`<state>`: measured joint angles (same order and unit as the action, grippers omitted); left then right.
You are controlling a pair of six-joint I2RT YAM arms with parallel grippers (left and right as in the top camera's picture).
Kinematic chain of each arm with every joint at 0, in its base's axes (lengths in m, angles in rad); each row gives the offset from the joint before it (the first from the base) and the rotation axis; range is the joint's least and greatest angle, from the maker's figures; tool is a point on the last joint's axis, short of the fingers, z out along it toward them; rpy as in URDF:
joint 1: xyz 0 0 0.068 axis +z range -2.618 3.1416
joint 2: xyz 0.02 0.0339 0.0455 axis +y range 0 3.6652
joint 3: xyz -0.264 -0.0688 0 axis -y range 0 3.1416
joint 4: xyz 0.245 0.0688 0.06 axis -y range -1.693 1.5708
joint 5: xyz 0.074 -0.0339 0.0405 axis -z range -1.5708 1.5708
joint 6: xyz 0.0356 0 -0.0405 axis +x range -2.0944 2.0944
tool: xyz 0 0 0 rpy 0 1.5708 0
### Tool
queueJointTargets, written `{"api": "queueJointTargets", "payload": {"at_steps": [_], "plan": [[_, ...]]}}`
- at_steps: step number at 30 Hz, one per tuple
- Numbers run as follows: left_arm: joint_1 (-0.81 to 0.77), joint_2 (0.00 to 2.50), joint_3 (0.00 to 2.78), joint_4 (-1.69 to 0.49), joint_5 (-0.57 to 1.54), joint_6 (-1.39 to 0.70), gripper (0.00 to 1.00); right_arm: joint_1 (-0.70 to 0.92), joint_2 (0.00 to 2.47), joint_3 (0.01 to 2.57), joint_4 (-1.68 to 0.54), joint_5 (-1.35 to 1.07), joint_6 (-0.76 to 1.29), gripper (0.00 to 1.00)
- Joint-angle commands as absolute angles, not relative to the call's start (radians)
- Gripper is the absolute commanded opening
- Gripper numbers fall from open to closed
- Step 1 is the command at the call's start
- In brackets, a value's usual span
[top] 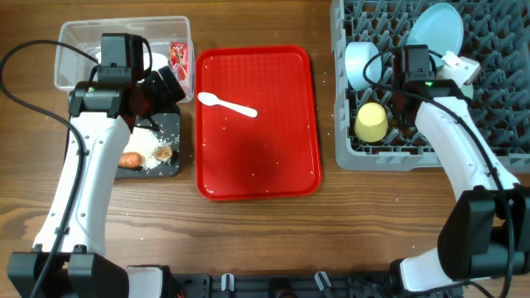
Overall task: Sort waste into correct bins and load items into the dishwasher rack
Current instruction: 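Lower the green bowl into a rack slot and release it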
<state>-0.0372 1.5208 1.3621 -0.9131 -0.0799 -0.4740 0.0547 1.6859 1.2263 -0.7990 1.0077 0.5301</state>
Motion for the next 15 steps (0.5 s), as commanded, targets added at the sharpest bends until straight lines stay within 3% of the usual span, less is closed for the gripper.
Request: {"api": "queueJointTargets", "payload": {"at_steps": [1, 4, 15], "plan": [[-0.037, 1.526, 1.356, -0.914, -0.079, -0.483, 0.99, 0.062, 1.716, 1.215, -0.824, 1.069, 0.524, 0.04], [-0.037, 1.526, 1.356, -0.913, -0.079, -0.483, 0.99, 0.063, 1.716, 1.215, -0.835, 1.189, 0.491, 0.04], [-0.037, 1.526, 1.356, -0.913, -0.079, -0.483, 1.00, 0.168, 1.717, 1.215, -0.834, 1.110, 0.469, 0.04]]}}
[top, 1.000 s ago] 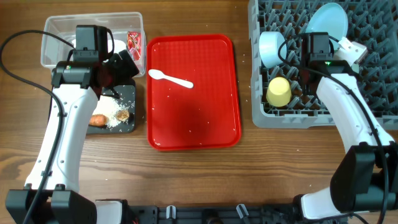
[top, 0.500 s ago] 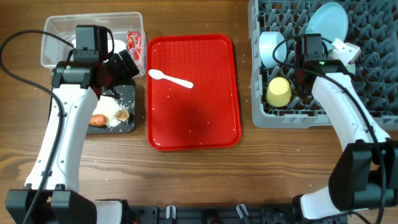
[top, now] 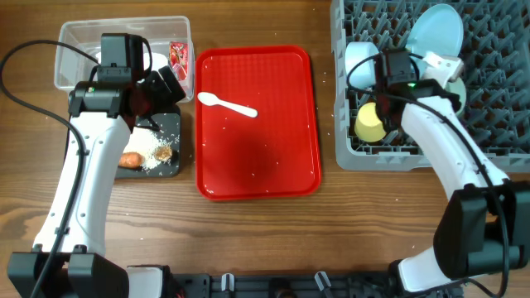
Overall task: Sort waste into correct bins and load items into the dishwasher rack
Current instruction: 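Lower the green bowl into a rack slot and release it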
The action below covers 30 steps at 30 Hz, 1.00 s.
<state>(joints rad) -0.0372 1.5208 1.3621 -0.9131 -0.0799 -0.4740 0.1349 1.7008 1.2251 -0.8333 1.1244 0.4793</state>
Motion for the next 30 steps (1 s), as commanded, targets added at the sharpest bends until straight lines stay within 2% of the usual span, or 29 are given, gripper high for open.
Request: {"api": "queueJointTargets", "payload": {"at_steps": [1, 10, 21, 30], "plan": [[-0.037, 1.526, 1.356, -0.913, -0.079, -0.483, 1.00, 0.173, 1.718, 1.215, -0.832, 1.110, 0.469, 0.05], [-0.037, 1.526, 1.356, -0.908, -0.079, -0.479, 1.00, 0.173, 1.718, 1.215, -0.835, 1.098, 0.445, 0.07], [-0.037, 1.526, 1.356, -0.906, -0.079, -0.479, 1.00, 0.173, 1.719, 1.215, -0.827, 0.891, 0.446, 0.08], [-0.037, 1.526, 1.356, -0.906, -0.079, -0.479, 1.00, 0.173, 1.719, 1.215, -0.857, 0.641, 0.444, 0.28]]}}
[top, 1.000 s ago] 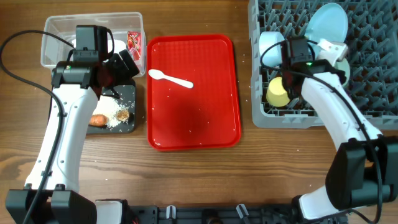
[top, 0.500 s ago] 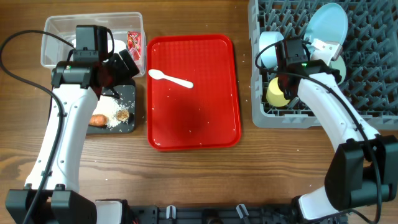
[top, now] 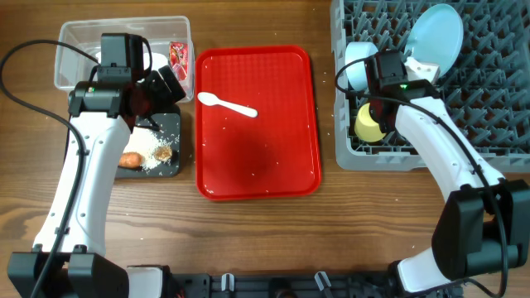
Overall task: Sort waste into correct bins and load items into the dishwasher rack
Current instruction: 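Lower the green bowl into a rack slot and release it, then move the right gripper to the white spoon and grasp it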
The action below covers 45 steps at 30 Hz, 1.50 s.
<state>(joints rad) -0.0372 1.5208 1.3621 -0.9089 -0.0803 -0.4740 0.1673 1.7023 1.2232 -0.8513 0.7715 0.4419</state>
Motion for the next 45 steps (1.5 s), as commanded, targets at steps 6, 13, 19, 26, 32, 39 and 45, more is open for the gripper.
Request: {"api": "queueJointTargets", "payload": {"at_steps": [6, 13, 19, 26, 32, 39, 45], "plan": [[-0.037, 1.526, 1.356, -0.906, -0.079, -0.479, 1.00, 0.173, 1.718, 1.217, -0.871, 0.534, 0.444, 0.36], [-0.037, 1.526, 1.356, -0.905, -0.079, -0.479, 1.00, 0.173, 1.670, 1.227, -0.879, 0.513, 0.444, 0.71], [-0.037, 1.527, 1.356, -0.905, -0.079, -0.479, 1.00, 0.173, 1.548, 1.249, -0.877, 0.480, 0.391, 0.91], [-0.037, 1.527, 1.356, -0.900, -0.079, -0.479, 1.00, 0.173, 1.449, 1.251, -0.881, 0.466, 0.365, 0.95], [-0.037, 1.527, 1.356, -0.891, -0.079, -0.479, 1.00, 0.173, 1.426, 1.251, -0.863, 0.323, 0.317, 0.95], [-0.037, 1.528, 1.356, -0.894, -0.078, -0.479, 1.00, 0.173, 1.339, 1.251, -0.756, -0.095, 0.120, 0.85], [-0.046, 1.528, 1.356, -0.896, -0.044, -0.451, 1.00, 0.176, 1.299, 1.251, -0.618, -0.378, 0.174, 0.69]]}}
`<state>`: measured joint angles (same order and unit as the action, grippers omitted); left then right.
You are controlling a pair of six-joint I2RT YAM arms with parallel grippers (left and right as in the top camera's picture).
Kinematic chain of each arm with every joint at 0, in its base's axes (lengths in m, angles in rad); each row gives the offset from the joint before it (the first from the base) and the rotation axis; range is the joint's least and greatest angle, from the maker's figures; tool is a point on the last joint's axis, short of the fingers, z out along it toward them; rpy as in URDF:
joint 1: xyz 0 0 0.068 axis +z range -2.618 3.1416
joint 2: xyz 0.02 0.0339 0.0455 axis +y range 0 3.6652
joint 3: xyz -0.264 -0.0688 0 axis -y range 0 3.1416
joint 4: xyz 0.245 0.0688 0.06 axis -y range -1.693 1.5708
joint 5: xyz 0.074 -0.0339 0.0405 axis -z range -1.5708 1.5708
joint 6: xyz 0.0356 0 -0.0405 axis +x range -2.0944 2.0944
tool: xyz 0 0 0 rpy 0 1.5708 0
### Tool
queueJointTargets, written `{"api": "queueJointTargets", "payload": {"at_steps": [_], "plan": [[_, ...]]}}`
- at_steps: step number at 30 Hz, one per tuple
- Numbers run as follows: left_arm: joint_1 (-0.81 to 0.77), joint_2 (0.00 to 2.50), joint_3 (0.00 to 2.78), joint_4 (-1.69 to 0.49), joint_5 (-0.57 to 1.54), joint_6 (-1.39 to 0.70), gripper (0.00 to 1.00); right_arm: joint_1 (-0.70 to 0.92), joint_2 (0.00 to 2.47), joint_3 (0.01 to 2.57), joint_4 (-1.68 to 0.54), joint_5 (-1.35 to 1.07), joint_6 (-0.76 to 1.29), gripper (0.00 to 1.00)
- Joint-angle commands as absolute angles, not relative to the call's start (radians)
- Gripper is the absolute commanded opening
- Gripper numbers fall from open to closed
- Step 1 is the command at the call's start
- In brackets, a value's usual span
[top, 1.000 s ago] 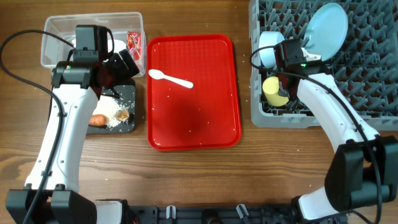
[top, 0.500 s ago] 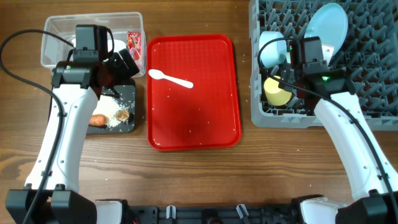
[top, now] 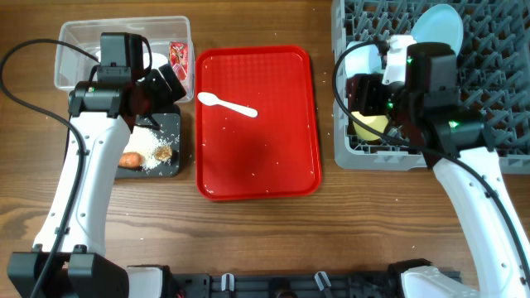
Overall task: Sort waste into correct bins and load items into the dishwasher rack
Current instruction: 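Move the right gripper to the white spoon and grasp it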
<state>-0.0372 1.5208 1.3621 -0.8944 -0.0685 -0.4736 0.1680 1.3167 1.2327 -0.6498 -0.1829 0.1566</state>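
Note:
A white plastic spoon lies on the red tray in its upper left part. The grey dishwasher rack at the right holds a white cup, a yellow cup and a light blue plate. My right gripper hovers high over the rack's left side, between the white and yellow cups; it looks open, with nothing seen in it. My left gripper hangs at the edge between the clear bin and the black bin, apparently open and empty.
A red wrapper lies in the clear bin. The black bin holds food scraps: an orange piece and white crumbs. Bare wooden table runs along the front. The rack's near wall stands right of the tray.
My right arm has risen toward the camera and turned, with its gripper now over the rack's left edge. The left arm, the spoon and the cups have not moved.
My right gripper was low in the rack, right of the yellow cup. At each later moment it stood a little further left, beside the white cup. Now it is raised over the rack's left side. The left arm stayed still throughout.

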Motion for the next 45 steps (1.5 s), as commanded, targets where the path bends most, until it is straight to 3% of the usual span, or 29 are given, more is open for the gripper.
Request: {"api": "queueJointTargets", "payload": {"at_steps": [1, 4, 10, 16, 24, 29, 43, 45], "plan": [[-0.052, 1.528, 1.356, -0.897, -0.045, -0.439, 1.00, 0.187, 1.304, 1.251, -0.591, -0.379, 0.188, 0.67], [-0.046, 1.524, 1.358, -0.891, 0.037, -0.432, 1.00, 0.246, 1.317, 1.258, -0.523, -0.322, 0.225, 0.65], [0.062, 1.489, 1.388, -0.894, 0.048, -0.426, 1.00, 0.501, 1.430, 1.414, -0.499, 0.083, 0.151, 0.81], [0.116, 1.487, 1.388, -0.922, 0.048, -0.426, 1.00, 0.610, 1.694, 1.582, -0.463, 0.180, -0.002, 0.91], [0.116, 1.488, 1.388, -0.937, 0.048, -0.426, 1.00, 0.616, 2.055, 1.650, -0.284, -0.148, 0.005, 0.85], [0.116, 1.489, 1.388, -0.936, 0.039, -0.426, 1.00, 0.618, 2.192, 1.650, -0.253, -0.284, 0.150, 0.83], [0.116, 1.489, 1.359, -0.936, 0.028, -0.422, 1.00, 0.623, 2.381, 1.649, -0.116, -0.159, 0.273, 0.76], [0.116, 1.491, 1.357, -0.938, 0.008, -0.423, 1.00, 0.632, 2.381, 1.649, -0.126, -0.213, 0.273, 0.70]]}}
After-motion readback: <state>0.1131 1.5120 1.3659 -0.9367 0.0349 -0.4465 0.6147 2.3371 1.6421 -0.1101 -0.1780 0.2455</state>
